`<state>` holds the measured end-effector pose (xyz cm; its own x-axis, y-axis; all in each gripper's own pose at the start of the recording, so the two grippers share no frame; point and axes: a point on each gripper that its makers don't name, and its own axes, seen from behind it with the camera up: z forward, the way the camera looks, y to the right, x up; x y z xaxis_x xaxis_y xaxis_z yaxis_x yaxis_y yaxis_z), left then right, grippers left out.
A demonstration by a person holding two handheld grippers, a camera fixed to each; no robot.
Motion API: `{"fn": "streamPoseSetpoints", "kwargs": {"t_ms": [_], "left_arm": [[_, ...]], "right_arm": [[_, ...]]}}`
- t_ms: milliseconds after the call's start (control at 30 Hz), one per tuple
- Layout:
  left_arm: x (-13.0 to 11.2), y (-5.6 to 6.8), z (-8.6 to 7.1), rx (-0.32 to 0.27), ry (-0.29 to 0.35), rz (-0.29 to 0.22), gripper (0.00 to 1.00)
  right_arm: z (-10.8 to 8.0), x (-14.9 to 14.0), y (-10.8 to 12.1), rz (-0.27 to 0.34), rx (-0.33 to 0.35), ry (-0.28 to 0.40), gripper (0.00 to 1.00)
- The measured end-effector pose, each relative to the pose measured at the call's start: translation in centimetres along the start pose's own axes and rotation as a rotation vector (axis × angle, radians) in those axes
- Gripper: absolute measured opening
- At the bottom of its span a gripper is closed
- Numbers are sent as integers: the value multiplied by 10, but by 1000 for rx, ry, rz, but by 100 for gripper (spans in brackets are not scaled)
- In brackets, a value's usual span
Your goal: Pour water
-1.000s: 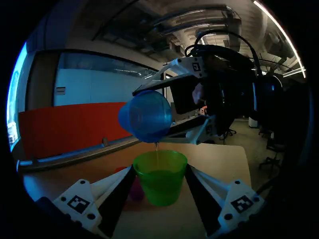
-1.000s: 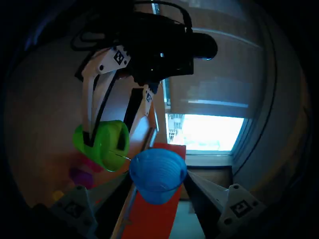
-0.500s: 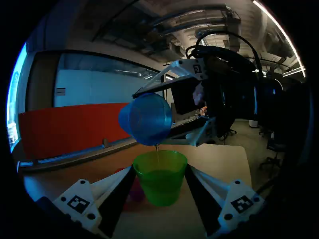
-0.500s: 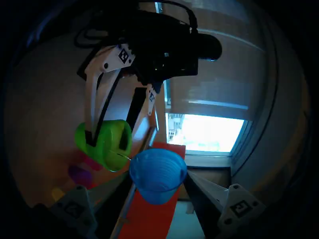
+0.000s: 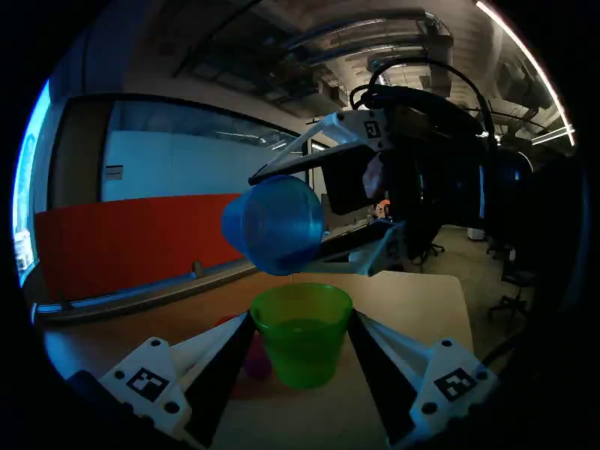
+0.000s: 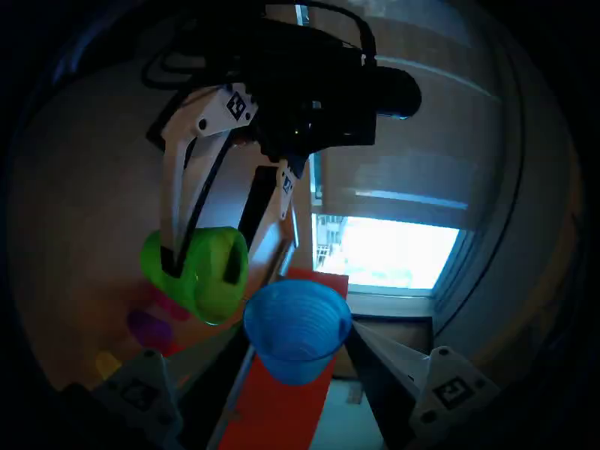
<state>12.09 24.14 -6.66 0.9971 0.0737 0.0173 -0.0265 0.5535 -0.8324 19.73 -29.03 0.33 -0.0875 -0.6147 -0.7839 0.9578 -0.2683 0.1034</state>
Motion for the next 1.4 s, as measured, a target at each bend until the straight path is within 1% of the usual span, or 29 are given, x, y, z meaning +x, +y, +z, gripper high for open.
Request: {"fn": "streamPoseSetpoints", "kwargs": {"t_ms": [500,800,900,1000,1100,1200,1400], "left_arm": [[0,-1,-1,0,1,-5,87],[1,-1,-1,-6,5,-14,87],[0,-1,-1,-6,5,-15,87],[0,0,-1,-6,5,-13,87],[1,1,-2,-6,7,-9,87],[1,0,-2,-5,10,-9,87],[3,-3,-3,4,18,-7,87]], "right_arm": [[0,0,1,6,-10,7,90],[-2,6,-4,44,-11,25,90],[-3,7,-4,67,-16,31,90],[-3,7,-2,115,-27,39,90],[-3,2,3,185,-50,37,90],[-5,-2,4,276,-66,39,90],[-10,-6,0,454,-73,57,90]]}}
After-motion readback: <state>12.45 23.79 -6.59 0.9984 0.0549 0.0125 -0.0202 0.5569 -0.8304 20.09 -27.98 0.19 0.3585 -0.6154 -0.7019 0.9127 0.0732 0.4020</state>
